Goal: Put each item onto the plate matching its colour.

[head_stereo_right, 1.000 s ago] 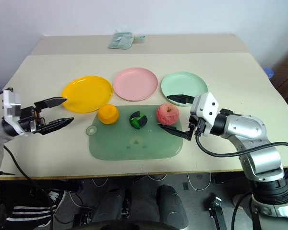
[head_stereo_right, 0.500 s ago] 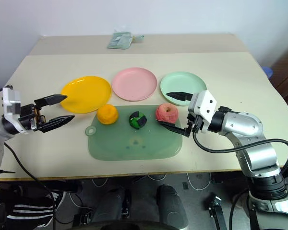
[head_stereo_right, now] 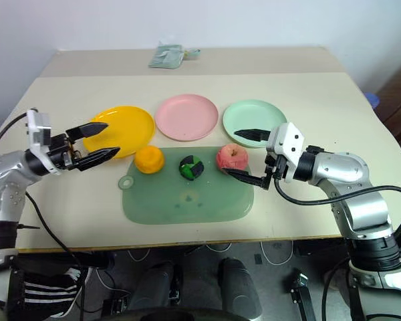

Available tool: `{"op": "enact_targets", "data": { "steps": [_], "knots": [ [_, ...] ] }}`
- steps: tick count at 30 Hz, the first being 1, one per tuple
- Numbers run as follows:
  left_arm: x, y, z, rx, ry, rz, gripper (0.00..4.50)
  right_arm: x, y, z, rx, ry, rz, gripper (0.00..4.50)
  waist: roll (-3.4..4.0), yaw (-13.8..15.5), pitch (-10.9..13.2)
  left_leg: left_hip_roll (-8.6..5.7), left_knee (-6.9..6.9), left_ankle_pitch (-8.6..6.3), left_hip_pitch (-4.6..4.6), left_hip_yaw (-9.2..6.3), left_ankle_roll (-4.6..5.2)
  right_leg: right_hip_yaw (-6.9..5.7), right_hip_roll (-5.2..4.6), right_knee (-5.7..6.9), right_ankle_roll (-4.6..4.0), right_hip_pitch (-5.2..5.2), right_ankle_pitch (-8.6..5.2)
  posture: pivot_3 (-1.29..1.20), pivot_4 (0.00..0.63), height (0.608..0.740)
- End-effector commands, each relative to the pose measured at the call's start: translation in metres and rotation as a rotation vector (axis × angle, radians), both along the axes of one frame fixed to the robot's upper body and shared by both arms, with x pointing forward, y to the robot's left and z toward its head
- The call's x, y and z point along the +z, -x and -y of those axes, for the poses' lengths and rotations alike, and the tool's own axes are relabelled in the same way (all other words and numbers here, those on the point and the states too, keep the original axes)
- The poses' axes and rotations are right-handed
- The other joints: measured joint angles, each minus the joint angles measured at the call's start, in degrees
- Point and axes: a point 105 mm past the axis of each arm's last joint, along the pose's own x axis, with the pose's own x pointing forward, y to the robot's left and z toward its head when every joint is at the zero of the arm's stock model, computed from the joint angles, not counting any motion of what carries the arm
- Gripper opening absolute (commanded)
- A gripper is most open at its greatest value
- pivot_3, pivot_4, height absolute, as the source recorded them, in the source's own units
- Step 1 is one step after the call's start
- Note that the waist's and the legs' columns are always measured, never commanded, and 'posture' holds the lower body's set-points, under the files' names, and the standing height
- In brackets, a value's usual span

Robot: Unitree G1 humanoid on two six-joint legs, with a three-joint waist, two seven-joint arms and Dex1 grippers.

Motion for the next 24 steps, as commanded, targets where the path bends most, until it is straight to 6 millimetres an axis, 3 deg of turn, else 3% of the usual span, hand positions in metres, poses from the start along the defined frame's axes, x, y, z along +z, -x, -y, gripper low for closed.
{"op": "enact_targets", "data": {
  "steps": [1, 24],
  "knots": [
    [-0.001, -0.001, 0.009, -0.022, -0.008, -0.031, 4.50, 0.014, 0.002, 0.002, 0.018, -0.011, -0.001, 4.45, 0.00, 0.05, 0.00, 0.00, 0.00, 0.00, 0.00, 0.00, 0.00, 0.00, 0.00, 0.00, 0.00, 0.00, 0.00, 0.00, 0.150, 0.734],
    [-0.044, -0.020, 0.046, -0.009, -0.129, -0.143, 4.50, 0.019, 0.014, -0.007, 0.025, 0.019, 0.001, 4.45, 0.00, 0.18, 0.00, -0.01, 0.00, 0.00, -0.01, -0.01, 0.00, 0.00, -0.02, 0.00, 0.00, 0.00, 0.00, 0.00, 0.150, 0.734]
  ]
}}
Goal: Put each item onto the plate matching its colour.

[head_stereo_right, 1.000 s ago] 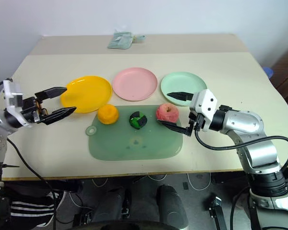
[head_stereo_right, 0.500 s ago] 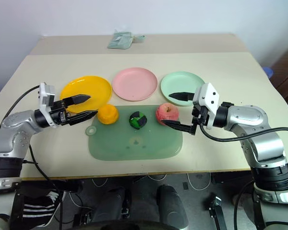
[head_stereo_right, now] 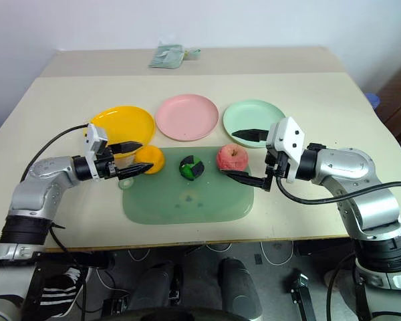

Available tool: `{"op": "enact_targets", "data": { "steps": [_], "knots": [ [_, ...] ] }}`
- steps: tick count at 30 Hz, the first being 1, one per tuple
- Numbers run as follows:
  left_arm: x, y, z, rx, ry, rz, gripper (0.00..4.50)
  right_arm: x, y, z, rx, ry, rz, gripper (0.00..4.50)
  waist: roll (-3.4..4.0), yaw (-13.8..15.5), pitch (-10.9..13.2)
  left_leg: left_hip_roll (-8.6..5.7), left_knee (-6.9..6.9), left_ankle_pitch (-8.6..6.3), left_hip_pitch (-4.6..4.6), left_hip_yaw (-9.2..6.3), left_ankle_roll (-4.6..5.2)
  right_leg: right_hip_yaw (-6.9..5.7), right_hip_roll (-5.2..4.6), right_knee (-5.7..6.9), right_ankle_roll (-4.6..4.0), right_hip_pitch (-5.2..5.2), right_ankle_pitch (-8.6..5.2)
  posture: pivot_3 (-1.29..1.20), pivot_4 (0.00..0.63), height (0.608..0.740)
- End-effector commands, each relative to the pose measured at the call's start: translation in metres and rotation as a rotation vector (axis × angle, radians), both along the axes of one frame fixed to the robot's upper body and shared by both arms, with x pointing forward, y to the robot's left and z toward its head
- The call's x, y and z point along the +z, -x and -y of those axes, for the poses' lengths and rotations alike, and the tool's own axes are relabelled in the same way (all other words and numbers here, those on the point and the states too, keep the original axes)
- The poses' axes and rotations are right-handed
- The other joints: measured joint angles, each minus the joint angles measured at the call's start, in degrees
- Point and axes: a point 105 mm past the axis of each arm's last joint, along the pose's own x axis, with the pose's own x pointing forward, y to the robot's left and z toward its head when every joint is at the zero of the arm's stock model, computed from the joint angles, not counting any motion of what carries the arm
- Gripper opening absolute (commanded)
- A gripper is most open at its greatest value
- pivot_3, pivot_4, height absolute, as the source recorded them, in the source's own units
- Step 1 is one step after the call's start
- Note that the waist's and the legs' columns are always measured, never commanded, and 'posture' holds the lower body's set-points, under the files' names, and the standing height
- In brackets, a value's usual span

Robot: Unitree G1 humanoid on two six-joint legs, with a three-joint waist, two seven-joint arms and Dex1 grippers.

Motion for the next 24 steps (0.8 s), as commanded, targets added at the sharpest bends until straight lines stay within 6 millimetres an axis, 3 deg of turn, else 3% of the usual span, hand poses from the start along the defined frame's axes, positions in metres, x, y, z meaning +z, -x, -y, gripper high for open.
{"op": "enact_targets", "data": {
  "steps": [1, 8, 9, 11, 13, 16, 20, 24],
  "knots": [
    [0.004, -0.004, 0.006, -0.002, -0.009, 0.015, 4.50, 0.013, 0.004, -0.003, 0.010, 0.004, 0.058, 4.45, 0.00, 0.01, 0.00, 0.00, 0.00, 0.00, 0.00, 0.00, 0.00, 0.00, 0.00, 0.00, 0.00, 0.00, 0.00, 0.00, 0.150, 0.734],
    [-0.010, -0.007, 0.015, 0.000, -0.057, 0.001, 4.50, 0.013, 0.006, -0.007, 0.019, 0.005, 0.069, 4.45, 0.00, 0.03, 0.00, 0.00, 0.00, 0.00, 0.00, 0.00, 0.00, 0.00, 0.00, 0.00, 0.01, 0.00, 0.00, 0.00, 0.150, 0.734],
    [-0.011, -0.008, 0.014, 0.006, -0.064, 0.007, 3.96, 0.013, 0.006, -0.007, 0.016, 0.006, 0.070, 4.50, 0.00, 0.03, 0.00, 0.00, 0.00, 0.00, 0.00, 0.00, 0.00, 0.00, 0.00, 0.00, 0.01, 0.00, 0.00, 0.00, 0.150, 0.734],
    [-0.011, -0.009, 0.014, 0.008, -0.071, 0.014, 3.29, 0.013, 0.006, -0.006, 0.013, 0.007, 0.072, 4.50, 0.00, 0.03, 0.00, 0.00, 0.00, 0.00, 0.00, 0.00, 0.00, 0.00, 0.00, 0.00, 0.00, 0.00, 0.00, 0.00, 0.150, 0.734],
    [-0.008, -0.011, 0.013, 0.021, -0.075, 0.043, 3.13, 0.013, 0.007, -0.006, 0.013, 0.004, 0.072, 4.50, 0.00, 0.03, 0.00, 0.00, 0.00, 0.00, 0.00, 0.00, 0.00, 0.00, 0.00, 0.00, 0.00, 0.00, 0.00, 0.00, 0.150, 0.734],
    [0.006, -0.015, 0.007, 0.059, -0.008, 0.060, 3.13, 0.014, 0.007, -0.005, 0.010, 0.003, 0.073, 4.50, 0.00, 0.03, 0.00, 0.00, 0.01, 0.00, 0.00, 0.00, 0.00, 0.00, -0.01, 0.00, 0.00, 0.00, 0.00, 0.00, 0.150, 0.734],
    [0.037, -0.040, -0.022, 0.290, 0.135, 0.068, 3.13, 0.021, 0.006, -0.010, 0.020, -0.022, 0.091, 4.50, -0.03, 0.03, 0.02, 0.00, 0.01, 0.00, -0.01, -0.03, 0.00, -0.01, -0.01, 0.01, 0.01, 0.00, 0.01, 0.00, 0.150, 0.734],
    [0.054, -0.056, -0.045, 0.459, 0.175, 0.127, 3.13, 0.030, -0.013, -0.015, -0.058, -0.090, 0.140, 4.50, -0.03, -0.21, 0.02, 0.00, 0.01, 0.00, -0.01, -0.04, 0.00, -0.02, 0.01, 0.02, 0.03, 0.00, 0.01, 0.00, 0.150, 0.734]
  ]
}}
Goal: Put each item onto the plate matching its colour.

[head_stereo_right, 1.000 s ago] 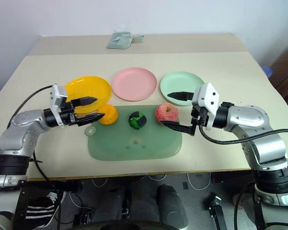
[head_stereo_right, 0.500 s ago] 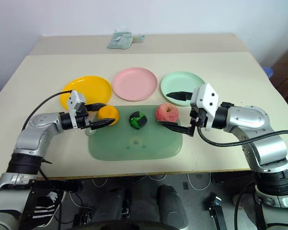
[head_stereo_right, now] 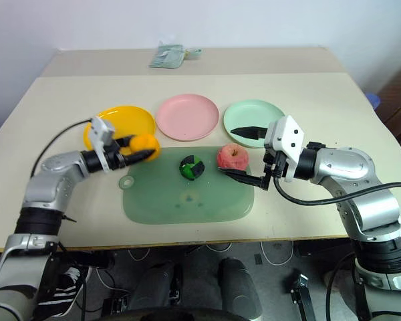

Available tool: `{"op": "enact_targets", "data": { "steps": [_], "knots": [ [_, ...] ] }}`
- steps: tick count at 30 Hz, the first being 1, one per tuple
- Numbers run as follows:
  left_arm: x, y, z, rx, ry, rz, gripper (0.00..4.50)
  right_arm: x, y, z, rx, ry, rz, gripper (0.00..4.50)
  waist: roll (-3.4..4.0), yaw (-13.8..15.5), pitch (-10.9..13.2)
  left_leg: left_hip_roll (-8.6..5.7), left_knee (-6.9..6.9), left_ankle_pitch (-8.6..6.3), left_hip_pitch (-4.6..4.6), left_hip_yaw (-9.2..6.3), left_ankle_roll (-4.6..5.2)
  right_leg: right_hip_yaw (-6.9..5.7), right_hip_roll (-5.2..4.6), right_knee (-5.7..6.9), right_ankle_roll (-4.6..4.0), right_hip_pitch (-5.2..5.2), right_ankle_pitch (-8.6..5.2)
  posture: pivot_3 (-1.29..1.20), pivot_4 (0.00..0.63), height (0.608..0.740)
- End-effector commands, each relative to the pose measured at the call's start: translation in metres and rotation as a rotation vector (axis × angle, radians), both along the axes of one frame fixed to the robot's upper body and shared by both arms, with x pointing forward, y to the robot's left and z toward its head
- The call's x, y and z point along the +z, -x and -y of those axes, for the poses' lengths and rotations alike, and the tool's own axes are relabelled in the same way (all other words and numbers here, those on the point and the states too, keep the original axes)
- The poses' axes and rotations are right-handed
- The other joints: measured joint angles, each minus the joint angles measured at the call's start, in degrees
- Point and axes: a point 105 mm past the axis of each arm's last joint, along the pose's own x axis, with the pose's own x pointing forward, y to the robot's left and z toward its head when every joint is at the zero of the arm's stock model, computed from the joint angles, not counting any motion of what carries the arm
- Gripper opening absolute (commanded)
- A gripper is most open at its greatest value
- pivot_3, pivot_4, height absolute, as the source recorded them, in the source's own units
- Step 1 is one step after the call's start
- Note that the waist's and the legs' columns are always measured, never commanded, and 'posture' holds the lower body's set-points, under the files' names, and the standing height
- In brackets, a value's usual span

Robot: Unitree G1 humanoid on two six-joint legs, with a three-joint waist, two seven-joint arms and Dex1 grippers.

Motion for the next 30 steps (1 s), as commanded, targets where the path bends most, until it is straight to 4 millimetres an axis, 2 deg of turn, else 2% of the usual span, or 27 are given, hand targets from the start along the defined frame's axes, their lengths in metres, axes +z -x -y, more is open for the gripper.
{"op": "enact_targets", "data": {
  "steps": [1, 7, 15, 16, 17, 22, 24, 27, 30],
  "knots": [
    [0.018, -0.012, -0.021, 0.155, 0.031, 0.069, 3.13, 0.016, -0.017, -0.006, -0.074, -0.055, 0.093, 4.50, 0.00, -0.08, 0.00, 0.00, 0.00, 0.00, 0.01, 0.01, 0.00, 0.00, 0.00, 0.00, 0.00, 0.00, 0.00, 0.00, 0.150, 0.734],
    [0.001, -0.026, -0.033, 0.315, 0.018, 0.029, 3.13, 0.014, -0.034, -0.019, -0.118, -0.079, 0.116, 4.50, 0.00, 0.23, -0.01, -0.04, 0.00, 0.00, -0.03, 0.01, 0.00, -0.02, -0.03, 0.00, 0.01, 0.00, 0.00, 0.00, 0.150, 0.734],
    [-0.022, -0.028, -0.026, 0.313, -0.004, -0.004, 3.13, 0.012, -0.034, -0.032, -0.093, -0.106, 0.114, 4.50, -0.02, 0.12, 0.00, -0.06, 0.00, 0.00, -0.05, 0.00, 0.00, -0.02, -0.06, 0.00, 0.01, -0.01, 0.01, 0.00, 0.150, 0.734],
    [-0.023, -0.026, -0.025, 0.292, -0.036, 0.007, 4.16, 0.012, -0.034, -0.031, -0.094, -0.102, 0.114, 4.50, -0.02, 0.12, 0.00, -0.05, 0.00, 0.00, -0.04, 0.00, 0.00, -0.03, -0.06, 0.00, 0.01, -0.01, 0.01, 0.00, 0.150, 0.734],
    [-0.023, -0.025, -0.026, 0.282, -0.043, 0.009, 4.48, 0.011, -0.033, -0.030, -0.094, -0.097, 0.112, 4.50, -0.02, 0.11, 0.00, -0.06, 0.00, 0.00, -0.04, 0.00, 0.00, -0.03, -0.06, 0.01, 0.01, -0.01, 0.02, 0.00, 0.150, 0.734],
    [-0.013, -0.023, -0.036, 0.278, -0.064, 0.033, 4.48, 0.007, -0.032, -0.025, -0.100, -0.085, 0.071, 4.50, -0.02, 0.03, 0.00, -0.04, 0.00, 0.00, -0.04, 0.00, 0.00, -0.03, -0.06, 0.01, 0.01, -0.01, 0.02, 0.00, 0.150, 0.734],
    [0.001, -0.019, -0.038, 0.234, -0.062, 0.077, 4.48, 0.005, -0.032, -0.025, -0.098, -0.080, 0.051, 4.50, -0.02, -0.01, 0.00, -0.04, 0.00, 0.00, -0.03, 0.00, 0.00, -0.03, -0.06, 0.01, 0.01, -0.01, 0.02, 0.00, 0.150, 0.734],
    [0.027, -0.005, -0.033, 0.099, 0.034, 0.129, 4.48, 0.000, -0.029, -0.029, -0.077, -0.055, -0.005, 4.50, -0.02, 0.03, 0.00, -0.03, 0.00, 0.00, -0.04, 0.00, -0.01, -0.03, -0.07, 0.01, 0.00, -0.02, 0.01, 0.00, 0.150, 0.734],
    [0.043, 0.017, -0.020, -0.089, 0.025, 0.177, 4.48, -0.005, -0.026, -0.035, -0.065, -0.018, -0.034, 4.50, -0.01, 0.02, 0.00, -0.03, 0.00, 0.00, -0.07, 0.00, -0.01, -0.02, -0.18, -0.01, -0.01, -0.03, 0.01, 0.00, 0.150, 0.734]
  ]
}}
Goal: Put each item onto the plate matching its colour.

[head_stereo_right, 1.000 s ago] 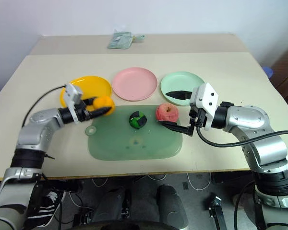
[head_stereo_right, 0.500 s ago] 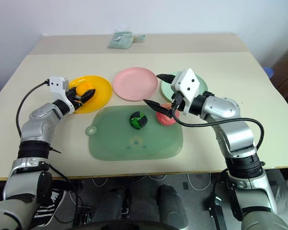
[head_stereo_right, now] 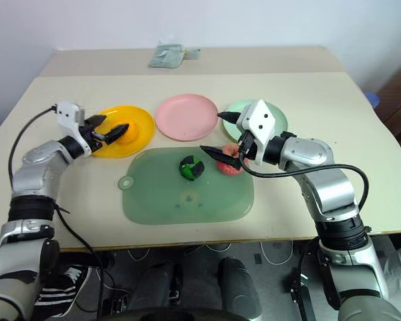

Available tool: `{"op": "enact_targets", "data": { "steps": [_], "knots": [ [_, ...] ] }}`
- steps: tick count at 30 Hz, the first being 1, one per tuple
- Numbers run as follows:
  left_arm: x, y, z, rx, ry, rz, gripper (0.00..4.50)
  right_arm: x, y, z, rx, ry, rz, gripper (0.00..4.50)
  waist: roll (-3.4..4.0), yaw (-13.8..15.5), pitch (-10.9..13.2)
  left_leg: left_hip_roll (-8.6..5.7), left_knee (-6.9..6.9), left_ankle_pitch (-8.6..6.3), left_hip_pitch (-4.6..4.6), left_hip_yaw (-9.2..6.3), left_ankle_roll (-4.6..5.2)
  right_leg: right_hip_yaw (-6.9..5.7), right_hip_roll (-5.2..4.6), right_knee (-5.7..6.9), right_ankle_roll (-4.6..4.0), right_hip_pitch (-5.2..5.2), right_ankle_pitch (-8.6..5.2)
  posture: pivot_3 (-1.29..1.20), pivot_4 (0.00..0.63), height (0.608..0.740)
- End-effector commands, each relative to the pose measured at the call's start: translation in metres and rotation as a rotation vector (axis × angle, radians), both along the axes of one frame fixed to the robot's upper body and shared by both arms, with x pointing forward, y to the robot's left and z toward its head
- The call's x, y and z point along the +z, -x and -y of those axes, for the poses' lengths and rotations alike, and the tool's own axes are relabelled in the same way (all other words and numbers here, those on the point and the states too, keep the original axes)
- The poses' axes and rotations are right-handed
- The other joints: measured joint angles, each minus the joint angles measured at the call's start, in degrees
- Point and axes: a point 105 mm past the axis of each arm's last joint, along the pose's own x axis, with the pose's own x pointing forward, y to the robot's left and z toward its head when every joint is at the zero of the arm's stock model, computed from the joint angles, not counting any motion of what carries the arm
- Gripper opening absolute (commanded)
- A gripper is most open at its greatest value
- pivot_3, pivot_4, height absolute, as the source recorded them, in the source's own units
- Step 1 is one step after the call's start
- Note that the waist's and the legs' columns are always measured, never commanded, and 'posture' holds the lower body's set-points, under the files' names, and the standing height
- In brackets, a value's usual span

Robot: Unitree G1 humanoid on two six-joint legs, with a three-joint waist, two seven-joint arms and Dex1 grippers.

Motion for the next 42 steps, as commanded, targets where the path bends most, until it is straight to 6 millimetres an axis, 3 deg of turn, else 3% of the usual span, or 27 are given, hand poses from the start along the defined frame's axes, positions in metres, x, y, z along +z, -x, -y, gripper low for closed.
{"op": "enact_targets", "data": {
  "steps": [1, 7, 11, 14, 17, 23, 29, 42],
  "knots": [
    [0.029, 0.026, 0.012, -0.200, -0.004, 0.085, 4.48, 0.010, 0.010, -0.010, 0.046, 0.010, 0.019, 4.50, 0.00, -0.05, 0.00, 0.00, -0.01, 0.00, 0.00, 0.00, 0.00, 0.00, -0.01, 0.00, -0.01, 0.00, 0.00, 0.00, 0.150, 0.734],
    [0.033, 0.047, 0.024, -0.337, -0.036, 0.138, 4.48, 0.014, 0.008, -0.008, 0.043, 0.014, 0.043, 4.50, 0.01, -0.02, 0.00, 0.00, 0.00, 0.00, 0.03, 0.00, -0.01, 0.01, -0.01, 0.01, -0.04, 0.00, -0.01, 0.00, 0.150, 0.734],
    [0.023, 0.080, 0.034, -0.516, -0.094, 0.119, 4.48, 0.004, 0.021, -0.032, 0.103, 0.079, -0.016, 4.50, 0.01, -0.50, 0.00, 0.02, -0.05, -0.01, -0.04, 0.00, 0.00, 0.01, -0.01, -0.05, -0.04, -0.07, -0.02, 0.00, 0.150, 0.734],
    [0.008, 0.092, 0.031, -0.579, -0.189, 0.088, 4.48, -0.006, 0.010, -0.044, 0.056, 0.160, -0.028, 4.50, 0.03, -0.46, 0.02, 0.07, -0.09, 0.00, -0.03, 0.02, -0.01, 0.05, 0.01, 0.01, -0.22, -0.15, -0.10, 0.00, 0.150, 0.734],
    [-0.007, 0.095, 0.030, -0.598, -0.287, 0.103, 4.48, -0.015, -0.003, -0.054, 0.026, 0.208, -0.083, 4.50, 0.04, -0.12, 0.01, 0.07, -0.08, 0.02, 0.02, 0.00, -0.04, 0.03, 0.01, 0.05, -0.35, -0.14, -0.13, 0.00, 0.150, 0.734],
    [-0.006, 0.097, 0.032, -0.604, -0.278, 0.144, 4.48, -0.031, -0.005, -0.076, 0.032, 0.251, -0.189, 4.50, 0.02, 0.02, 0.00, 0.01, -0.03, 0.02, -0.33, 0.00, -0.04, -0.01, -0.10, -0.06, -0.35, -0.33, -0.13, 0.00, 0.150, 0.734],
    [-0.008, 0.105, 0.027, -0.623, -0.249, 0.114, 4.48, -0.049, 0.003, -0.070, 0.070, 0.347, -0.273, 4.50, 0.02, -0.09, 0.00, 0.00, 0.01, 0.02, -0.83, -0.01, -0.04, -0.08, -0.04, 0.02, -0.14, -0.86, -0.01, 0.00, 0.150, 0.734],
    [-0.010, 0.106, 0.026, -0.608, -0.243, 0.121, 4.48, -0.067, -0.008, -0.062, 0.026, 0.407, -0.230, 4.50, 0.02, -0.24, 0.00, 0.03, 0.03, 0.03, -0.79, -0.02, -0.03, -0.09, 0.16, 0.07, -0.13, -0.83, -0.01, 0.00, 0.150, 0.734]
  ]
}}
